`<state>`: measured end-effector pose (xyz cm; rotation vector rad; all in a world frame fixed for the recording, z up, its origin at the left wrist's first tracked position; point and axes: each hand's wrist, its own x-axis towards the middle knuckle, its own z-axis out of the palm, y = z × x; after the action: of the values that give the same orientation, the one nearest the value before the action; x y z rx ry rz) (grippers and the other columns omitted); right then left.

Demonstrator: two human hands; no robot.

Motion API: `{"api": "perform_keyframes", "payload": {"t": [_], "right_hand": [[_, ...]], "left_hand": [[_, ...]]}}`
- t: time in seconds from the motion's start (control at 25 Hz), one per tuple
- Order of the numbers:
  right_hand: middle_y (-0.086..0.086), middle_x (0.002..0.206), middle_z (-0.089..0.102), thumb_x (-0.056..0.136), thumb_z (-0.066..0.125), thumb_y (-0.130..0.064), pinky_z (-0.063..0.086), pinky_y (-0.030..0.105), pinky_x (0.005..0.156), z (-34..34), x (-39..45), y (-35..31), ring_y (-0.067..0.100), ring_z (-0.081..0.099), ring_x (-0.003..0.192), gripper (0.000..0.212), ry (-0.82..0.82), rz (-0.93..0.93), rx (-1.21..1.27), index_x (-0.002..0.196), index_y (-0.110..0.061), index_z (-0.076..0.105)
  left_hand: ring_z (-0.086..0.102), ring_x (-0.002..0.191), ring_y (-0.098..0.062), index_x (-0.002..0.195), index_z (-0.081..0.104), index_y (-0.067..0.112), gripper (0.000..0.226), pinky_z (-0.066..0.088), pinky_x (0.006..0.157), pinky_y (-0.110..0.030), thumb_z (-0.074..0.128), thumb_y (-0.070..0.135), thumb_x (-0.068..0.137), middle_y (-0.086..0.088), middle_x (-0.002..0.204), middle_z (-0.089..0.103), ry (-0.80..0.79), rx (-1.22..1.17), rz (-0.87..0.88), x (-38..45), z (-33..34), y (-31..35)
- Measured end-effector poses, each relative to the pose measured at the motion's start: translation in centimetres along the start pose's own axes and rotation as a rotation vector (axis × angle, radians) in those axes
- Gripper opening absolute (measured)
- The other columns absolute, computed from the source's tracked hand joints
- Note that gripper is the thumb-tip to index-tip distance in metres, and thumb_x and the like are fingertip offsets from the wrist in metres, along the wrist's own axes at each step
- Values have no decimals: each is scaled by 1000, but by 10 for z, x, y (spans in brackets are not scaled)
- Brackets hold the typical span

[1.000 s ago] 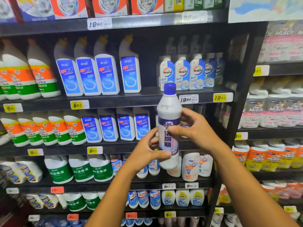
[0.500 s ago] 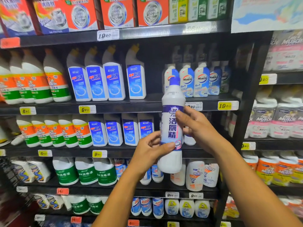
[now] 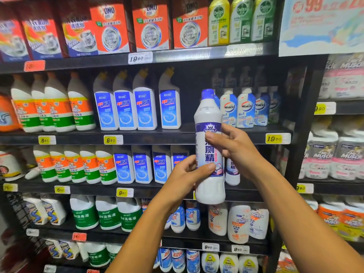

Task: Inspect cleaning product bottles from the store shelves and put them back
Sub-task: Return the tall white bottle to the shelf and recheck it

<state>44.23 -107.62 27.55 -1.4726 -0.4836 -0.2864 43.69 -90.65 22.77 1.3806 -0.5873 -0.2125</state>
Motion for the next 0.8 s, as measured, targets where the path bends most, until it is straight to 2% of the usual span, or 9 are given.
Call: {"api": "perform_keyframes", "payload": {"t": [0.16,0.32,0.6,0.68,0.8], "right_hand": [[10,101,76,80,72,-27,60,32,75,4,3,-4,22,73,90,44,-15,11,24,118,-7,65],[7,103,76,83,67,-41,57,35,84,4,7,-7,21,72,93,42,-29,68,-2,115,-14,67],[8,103,76,84,73,-35,58,35,80,5,12,-6,24,73,92,34,3,76,-58,113,-18,69],[6,103,76,79,75,-38,58,41,84,5,12,-6,26,74,93,40,19,83,-44,115,-22,67],[9,107,75,75,78,-42,52,55,97,6,15,-5,33,71,98,51,91,151,15,119,-21,64]], "left_hand": [[71,101,-18,115,69,19,36,57,79,-30,73,32,82,-4,111,75,7,19,19,1,-2,6],[72,94,-14,112,71,18,37,55,73,-26,74,34,79,-3,107,76,24,40,10,2,-6,10],[71,85,-11,113,71,15,40,53,67,-20,73,34,78,-2,102,76,20,37,-19,2,-7,15],[70,89,-14,113,70,16,40,55,74,-25,73,35,78,-4,105,76,14,33,-36,1,-7,16],[68,100,-21,119,66,19,46,53,91,-46,73,40,79,-7,115,72,-27,-74,-47,-1,-7,19]]}}
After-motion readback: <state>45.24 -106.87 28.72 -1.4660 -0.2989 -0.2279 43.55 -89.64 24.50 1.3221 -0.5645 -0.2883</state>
